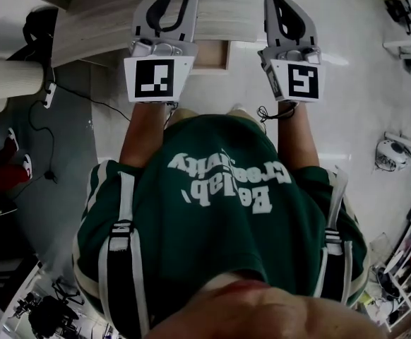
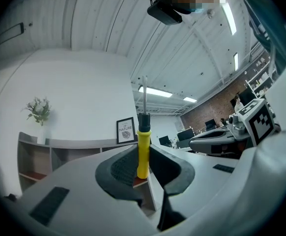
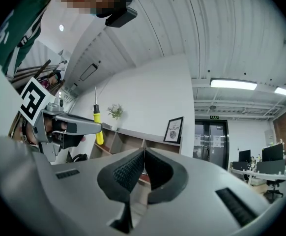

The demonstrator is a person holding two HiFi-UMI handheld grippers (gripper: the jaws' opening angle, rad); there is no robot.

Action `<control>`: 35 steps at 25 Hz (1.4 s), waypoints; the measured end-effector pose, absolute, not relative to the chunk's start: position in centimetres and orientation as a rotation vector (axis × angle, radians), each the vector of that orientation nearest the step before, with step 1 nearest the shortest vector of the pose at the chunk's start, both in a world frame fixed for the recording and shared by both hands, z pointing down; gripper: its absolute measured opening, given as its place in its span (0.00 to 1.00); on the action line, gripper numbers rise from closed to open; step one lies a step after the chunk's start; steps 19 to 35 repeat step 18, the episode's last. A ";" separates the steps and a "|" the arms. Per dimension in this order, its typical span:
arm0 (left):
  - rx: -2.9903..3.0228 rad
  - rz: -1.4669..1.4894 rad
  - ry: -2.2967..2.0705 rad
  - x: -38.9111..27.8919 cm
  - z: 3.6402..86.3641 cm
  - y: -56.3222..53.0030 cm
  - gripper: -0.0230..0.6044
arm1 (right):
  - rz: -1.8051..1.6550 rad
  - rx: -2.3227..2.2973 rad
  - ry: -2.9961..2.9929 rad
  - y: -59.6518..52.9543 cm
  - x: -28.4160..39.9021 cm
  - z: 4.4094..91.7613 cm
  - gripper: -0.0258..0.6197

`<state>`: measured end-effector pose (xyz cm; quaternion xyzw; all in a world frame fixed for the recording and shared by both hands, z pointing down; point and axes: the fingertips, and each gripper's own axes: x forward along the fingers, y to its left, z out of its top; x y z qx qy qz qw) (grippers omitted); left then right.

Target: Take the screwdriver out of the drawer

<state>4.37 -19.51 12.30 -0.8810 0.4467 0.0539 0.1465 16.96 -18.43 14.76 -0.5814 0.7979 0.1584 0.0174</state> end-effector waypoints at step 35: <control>-2.526 0.121 1.257 4.0 12.6 -19.4 0.17 | 0.452 -1.856 2.500 -18.6 17.1 15.5 0.09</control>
